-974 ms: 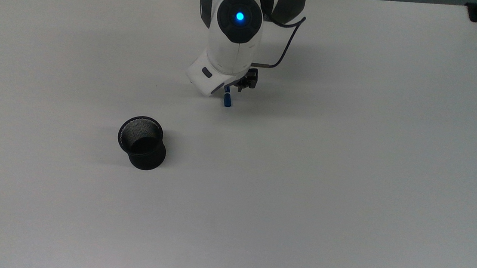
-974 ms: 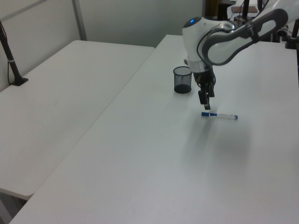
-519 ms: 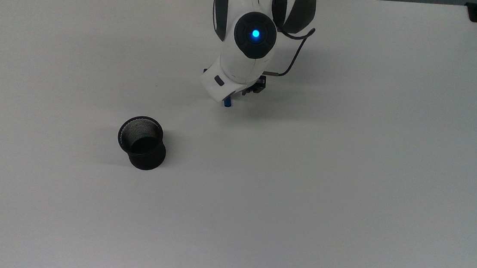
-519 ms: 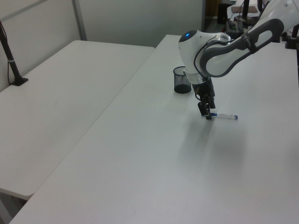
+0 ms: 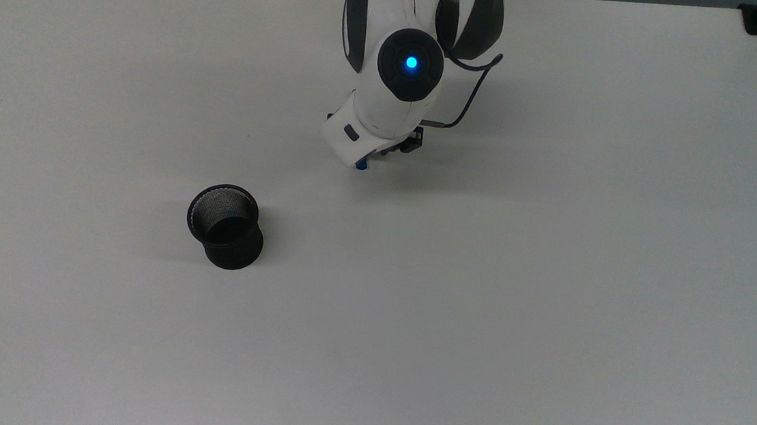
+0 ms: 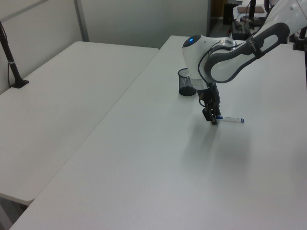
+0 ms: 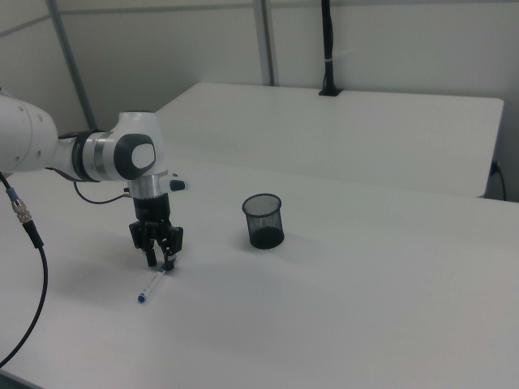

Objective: Insert the marker
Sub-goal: 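Close the gripper on the marker near its blue cap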

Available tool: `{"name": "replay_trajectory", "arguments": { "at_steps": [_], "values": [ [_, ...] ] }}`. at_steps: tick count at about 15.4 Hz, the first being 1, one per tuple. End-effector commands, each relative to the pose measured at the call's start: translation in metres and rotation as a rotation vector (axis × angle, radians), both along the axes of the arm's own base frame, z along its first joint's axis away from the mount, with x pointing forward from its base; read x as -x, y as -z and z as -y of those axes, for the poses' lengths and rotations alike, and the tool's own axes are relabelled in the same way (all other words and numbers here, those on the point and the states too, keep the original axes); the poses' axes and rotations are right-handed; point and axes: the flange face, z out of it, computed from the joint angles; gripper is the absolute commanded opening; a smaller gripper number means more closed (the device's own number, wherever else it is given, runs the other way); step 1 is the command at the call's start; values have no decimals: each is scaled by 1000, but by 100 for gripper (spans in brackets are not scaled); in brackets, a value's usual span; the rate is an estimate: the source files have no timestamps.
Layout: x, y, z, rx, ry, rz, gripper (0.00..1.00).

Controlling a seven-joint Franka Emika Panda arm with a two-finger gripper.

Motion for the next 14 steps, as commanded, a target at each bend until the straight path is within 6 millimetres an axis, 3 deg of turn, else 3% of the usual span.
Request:
{"name": "replay_trajectory", "arguments": {
  "at_steps": [1,8,12,14],
  "values": [
    [-2,8,-6,20,18,25,37],
    [-3,5,-5,18,19,29,10],
    [-3,1,-5,15,21,33,5],
    [-7,-12,-5,10,18,50,5]
  ]
}}
